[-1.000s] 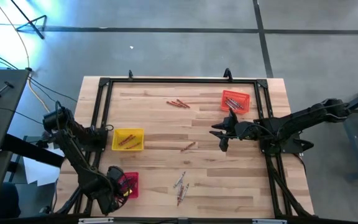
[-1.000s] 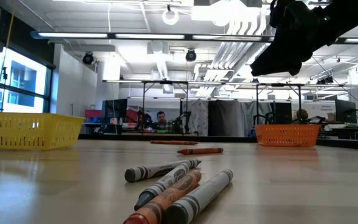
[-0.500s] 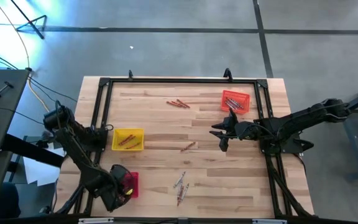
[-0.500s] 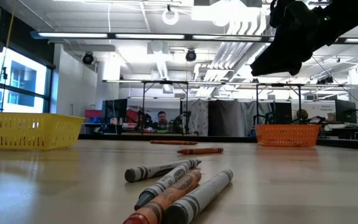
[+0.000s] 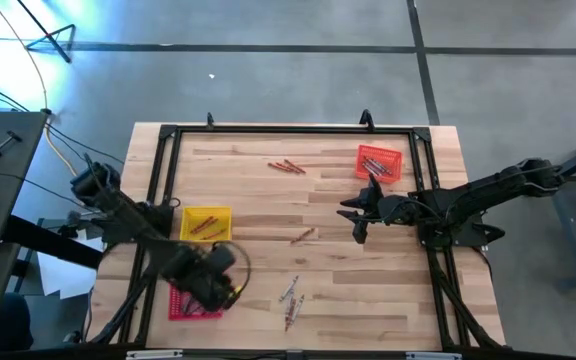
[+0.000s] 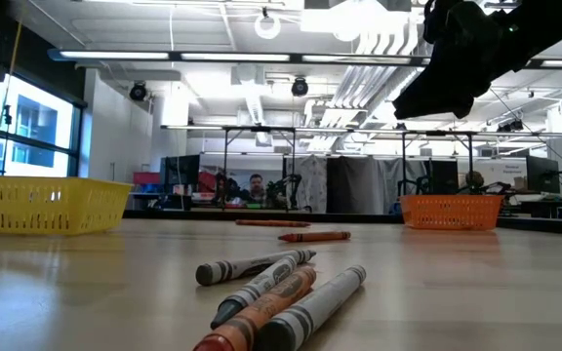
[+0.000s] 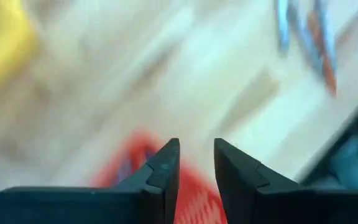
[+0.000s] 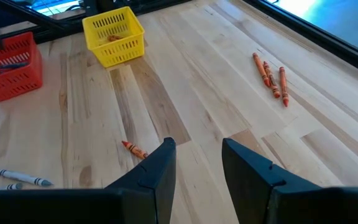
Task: Sort crayons
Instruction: Put the orange crayon into the yellow bin
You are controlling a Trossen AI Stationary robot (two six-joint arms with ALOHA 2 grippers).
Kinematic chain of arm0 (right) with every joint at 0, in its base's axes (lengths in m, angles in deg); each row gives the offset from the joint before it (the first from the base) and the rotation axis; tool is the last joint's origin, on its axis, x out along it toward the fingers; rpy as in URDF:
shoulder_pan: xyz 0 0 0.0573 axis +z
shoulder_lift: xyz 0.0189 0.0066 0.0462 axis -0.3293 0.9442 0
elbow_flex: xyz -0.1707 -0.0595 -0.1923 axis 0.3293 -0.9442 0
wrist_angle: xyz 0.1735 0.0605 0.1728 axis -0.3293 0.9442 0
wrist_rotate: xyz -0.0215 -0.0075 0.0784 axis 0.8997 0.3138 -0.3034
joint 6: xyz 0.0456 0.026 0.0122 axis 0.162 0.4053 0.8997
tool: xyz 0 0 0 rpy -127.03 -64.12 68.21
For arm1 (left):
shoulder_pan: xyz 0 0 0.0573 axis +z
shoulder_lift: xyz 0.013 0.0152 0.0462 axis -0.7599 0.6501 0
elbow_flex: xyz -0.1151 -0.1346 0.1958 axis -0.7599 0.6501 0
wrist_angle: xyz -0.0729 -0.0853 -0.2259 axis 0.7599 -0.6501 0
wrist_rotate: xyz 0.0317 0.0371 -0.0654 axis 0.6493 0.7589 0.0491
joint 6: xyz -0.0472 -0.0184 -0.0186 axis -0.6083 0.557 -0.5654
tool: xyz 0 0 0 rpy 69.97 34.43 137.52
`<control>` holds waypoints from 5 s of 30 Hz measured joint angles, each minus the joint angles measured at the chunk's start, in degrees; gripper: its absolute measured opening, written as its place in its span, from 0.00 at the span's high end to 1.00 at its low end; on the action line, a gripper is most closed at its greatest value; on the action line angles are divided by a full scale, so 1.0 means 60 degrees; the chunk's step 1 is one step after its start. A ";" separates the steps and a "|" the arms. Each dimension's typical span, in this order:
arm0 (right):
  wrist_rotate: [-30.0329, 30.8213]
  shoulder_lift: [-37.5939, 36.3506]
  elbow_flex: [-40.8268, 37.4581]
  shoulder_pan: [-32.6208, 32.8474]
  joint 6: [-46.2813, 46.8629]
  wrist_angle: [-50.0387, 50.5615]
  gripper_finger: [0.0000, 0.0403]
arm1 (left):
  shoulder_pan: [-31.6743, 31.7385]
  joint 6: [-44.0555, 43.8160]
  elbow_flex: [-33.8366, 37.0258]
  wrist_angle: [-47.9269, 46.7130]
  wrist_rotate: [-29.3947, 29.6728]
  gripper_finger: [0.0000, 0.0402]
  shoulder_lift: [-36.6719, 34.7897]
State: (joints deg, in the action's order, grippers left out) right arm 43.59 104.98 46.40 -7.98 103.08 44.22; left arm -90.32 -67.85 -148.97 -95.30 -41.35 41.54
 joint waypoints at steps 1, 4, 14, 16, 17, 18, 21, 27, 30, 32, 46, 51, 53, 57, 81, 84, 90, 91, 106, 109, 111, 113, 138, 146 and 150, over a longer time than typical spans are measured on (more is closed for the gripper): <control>0.0000 0.0000 0.0000 0.0001 0.0000 -0.0026 0.69 | 0.0272 0.0421 -0.0025 -0.0004 0.0356 0.79 0.0000; -0.0004 0.0000 0.0000 -0.0003 0.0000 -0.0180 0.69 | 0.1113 0.1343 -0.0054 0.0025 0.1258 0.79 0.0000; -0.0025 0.0000 0.0004 0.0001 0.0311 -0.0461 0.69 | 0.3162 0.6398 -0.0061 0.3974 0.1623 0.79 0.0725; -0.0025 0.0000 0.0004 0.0001 0.0353 -0.0457 0.69 | 0.3390 0.7276 -0.0058 0.4673 0.1490 0.79 0.1020; -0.0022 0.0000 0.0004 -0.0003 0.0353 -0.0457 0.69 | 0.3496 0.7644 -0.0058 0.5096 0.1435 0.79 0.1152; -0.0022 0.0000 0.0004 -0.0003 0.0356 -0.0457 0.69 | 0.3591 0.8003 -0.0058 0.5367 0.1426 0.79 0.1257; -0.0021 0.0000 0.0004 -0.0001 0.0357 -0.0435 0.69 | 0.3887 0.8876 -0.0058 0.5943 0.1426 0.79 0.1665; -0.0018 0.0000 0.0004 -0.0002 0.0359 -0.0404 0.69 | 0.4423 1.0282 -0.0054 0.6731 0.1405 0.79 0.2624; -0.0018 0.0000 0.0004 0.0001 0.0428 -0.0399 0.69 | 0.4638 1.0828 -0.0040 0.7017 0.1281 0.79 0.3099; -0.0017 0.0000 0.0004 0.0001 0.0519 -0.0331 0.69 | 0.4763 1.1099 -0.0047 0.7375 0.1143 0.79 0.3404; 0.0004 0.0000 0.0005 0.0001 0.0612 -0.0046 0.69 | 0.5068 1.1514 -0.0043 0.7784 0.0663 0.79 0.3891; 0.0004 0.0000 0.0004 0.0001 0.0611 -0.0039 0.69 | 0.5068 1.2105 -0.0043 0.7780 0.0350 0.79 0.3891; 0.0004 0.0000 0.0004 0.0001 0.0608 -0.0031 0.69 | 0.5068 1.2216 -0.0043 0.7773 0.0243 0.79 0.3891; 0.0000 0.0000 0.0005 0.0001 0.0605 -0.0013 0.69 | 0.5069 1.2525 -0.0043 0.7769 0.0230 0.79 0.3891; -0.0025 0.0004 0.0004 0.0001 0.0583 0.0031 0.69 | 0.5614 1.0347 -0.0065 0.7776 -0.0001 0.79 0.4093; -0.0022 0.0004 0.0004 -0.0003 0.0583 0.0052 0.69 | 0.5618 1.0344 -0.0061 0.7865 -0.0089 0.79 0.4429; -0.0018 0.0004 0.0004 -0.0001 0.0607 0.0151 0.69 | 0.5610 1.0345 -0.0094 0.8235 0.0033 0.79 0.4882; -0.0015 0.0004 0.0004 0.0000 0.0603 0.0181 0.69 | 0.5610 1.0349 -0.0094 0.8241 0.0037 0.79 0.4914; 0.0004 0.0004 0.0004 -0.0001 0.0586 0.0211 0.69 | 0.5644 1.0008 -0.0074 0.8160 -0.0535 0.98 0.4932; 0.0004 0.0004 0.0004 -0.0003 0.0605 0.0242 0.69 | 0.5643 0.9759 -0.0070 0.8121 -0.0670 0.98 0.4936; 0.0004 0.0004 0.0004 -0.0001 0.0600 0.0242 0.69 | 0.5643 0.9617 -0.0072 0.8108 -0.0670 0.98 0.4936; 0.0000 0.0004 0.0004 0.0000 0.0601 0.0250 0.69 | 0.5643 0.9586 -0.0068 0.8095 -0.0677 0.99 0.4852; -0.0023 0.0004 -0.0002 -0.0002 0.0863 0.0913 0.69 | 0.4855 0.7025 -0.0036 -0.0411 0.1726 0.99 0.0512; -0.0004 0.0200 -0.0007 -0.0003 0.1098 0.1039 0.69 | 0.3930 0.4098 0.0058 -0.4064 0.1458 0.99 -0.0381; 0.0026 0.0423 -0.0004 -0.0001 0.1118 0.0938 0.69 | 0.3414 0.3093 0.0485 -0.4639 0.1252 0.99 -0.0559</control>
State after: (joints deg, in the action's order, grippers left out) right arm 43.75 107.52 46.37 -7.99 109.79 49.85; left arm -69.83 -49.30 -146.06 -123.14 -33.84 38.19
